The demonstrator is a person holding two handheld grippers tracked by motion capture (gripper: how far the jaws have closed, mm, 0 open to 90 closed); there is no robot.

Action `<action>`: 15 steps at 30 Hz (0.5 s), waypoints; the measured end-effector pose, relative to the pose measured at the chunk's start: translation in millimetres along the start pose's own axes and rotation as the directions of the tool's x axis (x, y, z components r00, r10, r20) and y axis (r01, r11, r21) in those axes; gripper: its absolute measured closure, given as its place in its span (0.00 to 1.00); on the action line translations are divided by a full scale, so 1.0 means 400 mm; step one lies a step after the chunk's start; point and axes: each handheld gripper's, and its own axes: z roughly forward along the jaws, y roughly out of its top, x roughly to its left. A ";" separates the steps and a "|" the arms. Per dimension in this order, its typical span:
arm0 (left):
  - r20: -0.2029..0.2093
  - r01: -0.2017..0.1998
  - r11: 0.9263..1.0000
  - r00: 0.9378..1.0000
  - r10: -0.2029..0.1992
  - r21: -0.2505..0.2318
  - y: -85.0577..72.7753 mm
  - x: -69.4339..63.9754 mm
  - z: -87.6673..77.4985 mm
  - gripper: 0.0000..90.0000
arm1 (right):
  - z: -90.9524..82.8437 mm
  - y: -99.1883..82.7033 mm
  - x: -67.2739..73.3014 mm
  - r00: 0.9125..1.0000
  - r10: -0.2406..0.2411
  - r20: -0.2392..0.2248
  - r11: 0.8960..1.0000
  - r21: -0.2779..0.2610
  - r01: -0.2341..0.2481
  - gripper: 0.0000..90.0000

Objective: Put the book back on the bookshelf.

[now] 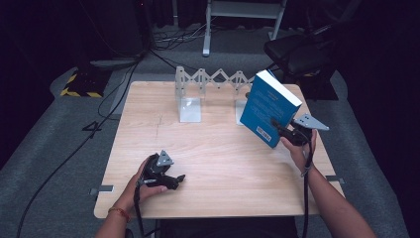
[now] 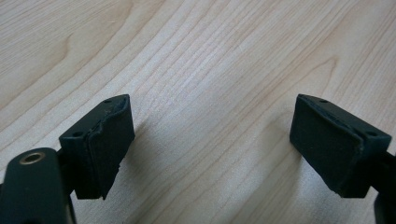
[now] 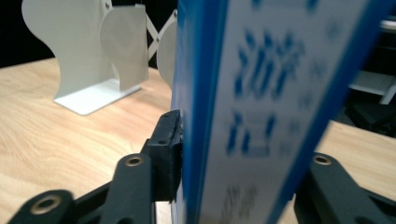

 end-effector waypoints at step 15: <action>0.002 0.004 1.000 1.000 -0.004 0.001 0.000 -0.001 0.000 0.16 | 0.017 -0.054 0.002 0.999 0.000 -0.040 0.996 0.092 0.004 0.68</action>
